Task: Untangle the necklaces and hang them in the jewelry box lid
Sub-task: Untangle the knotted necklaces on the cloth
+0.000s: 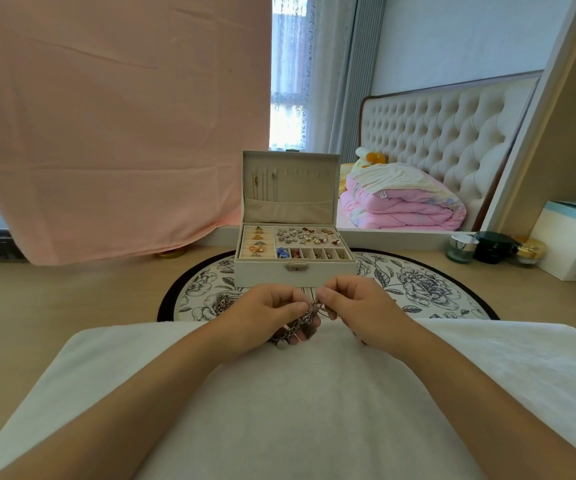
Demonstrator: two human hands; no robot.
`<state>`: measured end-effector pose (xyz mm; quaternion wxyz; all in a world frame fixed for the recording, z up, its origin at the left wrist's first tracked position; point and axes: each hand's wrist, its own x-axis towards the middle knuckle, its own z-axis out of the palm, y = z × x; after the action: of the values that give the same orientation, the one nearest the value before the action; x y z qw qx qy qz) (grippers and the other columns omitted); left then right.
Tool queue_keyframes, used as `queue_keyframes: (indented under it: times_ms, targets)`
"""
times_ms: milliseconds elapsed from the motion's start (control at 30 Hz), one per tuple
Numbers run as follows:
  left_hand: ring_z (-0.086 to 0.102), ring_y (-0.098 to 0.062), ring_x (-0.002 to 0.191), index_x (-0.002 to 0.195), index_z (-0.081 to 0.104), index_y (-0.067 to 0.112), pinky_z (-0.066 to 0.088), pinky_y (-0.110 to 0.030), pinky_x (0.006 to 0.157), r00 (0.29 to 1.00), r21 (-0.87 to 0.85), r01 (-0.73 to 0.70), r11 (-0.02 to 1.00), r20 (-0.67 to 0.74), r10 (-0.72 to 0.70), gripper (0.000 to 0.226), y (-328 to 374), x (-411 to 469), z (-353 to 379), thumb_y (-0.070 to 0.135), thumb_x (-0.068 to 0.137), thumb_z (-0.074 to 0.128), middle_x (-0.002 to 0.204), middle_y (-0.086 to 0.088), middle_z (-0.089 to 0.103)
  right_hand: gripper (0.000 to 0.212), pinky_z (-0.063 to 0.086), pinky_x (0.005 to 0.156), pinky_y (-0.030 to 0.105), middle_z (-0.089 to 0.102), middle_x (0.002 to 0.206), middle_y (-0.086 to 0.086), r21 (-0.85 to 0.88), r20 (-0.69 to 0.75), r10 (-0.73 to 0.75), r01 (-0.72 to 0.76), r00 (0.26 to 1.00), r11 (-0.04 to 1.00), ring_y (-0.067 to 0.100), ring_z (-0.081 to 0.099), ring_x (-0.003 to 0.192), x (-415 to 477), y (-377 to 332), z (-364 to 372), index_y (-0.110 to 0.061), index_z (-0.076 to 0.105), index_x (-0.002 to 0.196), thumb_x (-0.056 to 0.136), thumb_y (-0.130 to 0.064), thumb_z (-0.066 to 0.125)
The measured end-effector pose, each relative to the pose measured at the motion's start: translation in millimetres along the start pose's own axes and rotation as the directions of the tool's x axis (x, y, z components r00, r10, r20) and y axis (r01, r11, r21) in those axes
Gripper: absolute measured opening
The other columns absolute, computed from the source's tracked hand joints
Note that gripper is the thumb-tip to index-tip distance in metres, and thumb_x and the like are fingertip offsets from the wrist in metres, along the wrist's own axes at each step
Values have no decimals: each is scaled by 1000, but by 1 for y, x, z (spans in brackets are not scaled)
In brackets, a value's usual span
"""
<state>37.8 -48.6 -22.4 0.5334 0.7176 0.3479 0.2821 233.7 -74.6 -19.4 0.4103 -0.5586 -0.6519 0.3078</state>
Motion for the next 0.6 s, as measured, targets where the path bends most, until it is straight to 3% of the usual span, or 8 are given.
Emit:
queue_keyframes:
  times_ms: [100,167,267,367,500,600]
  targets:
    - [66,-24,70,101,69,6,51,-30,58,998,-46,24,999,-56,-27,21,-1,1,2,19,104,53,86,-16,75,6,40,52,15,63,73,-8,-18,-48,-64,63,997,998,5,49,53,2,2,0,-21,70,88,93,-19,69]
    - [68,-25,72,101,68,6,55,-35,64,995,-57,36,998,-87,-41,21,-2,3,2,21,103,53,84,-14,75,5,40,55,22,61,69,-7,9,-43,-95,96,995,995,11,47,58,2,4,-2,-26,71,83,87,-27,73]
    - [71,-23,77,99,67,6,61,-45,79,995,-46,36,998,-95,-41,24,-2,4,2,23,104,51,84,-10,74,34,42,62,33,63,74,13,-73,-23,-105,103,994,992,16,47,63,1,6,-3,-29,70,75,62,-59,79]
    - [73,-25,82,100,65,5,59,-50,88,995,-9,59,998,-79,-59,27,-1,5,2,26,105,49,90,-11,74,47,42,61,30,61,68,1,-182,-38,-83,75,996,981,8,46,59,0,6,-1,-32,71,74,46,-69,80]
    - [74,-22,82,103,65,8,56,-41,89,992,106,92,990,-91,-82,30,2,6,1,31,106,46,97,-9,72,39,44,59,32,66,67,-7,-220,-44,-91,80,995,972,4,43,54,1,4,1,-37,75,75,52,-68,76]
    - [64,-11,78,99,67,13,51,-19,72,991,229,104,968,-107,-82,32,10,5,-4,31,107,42,87,-1,70,22,46,63,34,70,76,-12,-193,-22,-126,120,992,974,3,44,55,0,1,1,-36,76,77,65,-54,79]
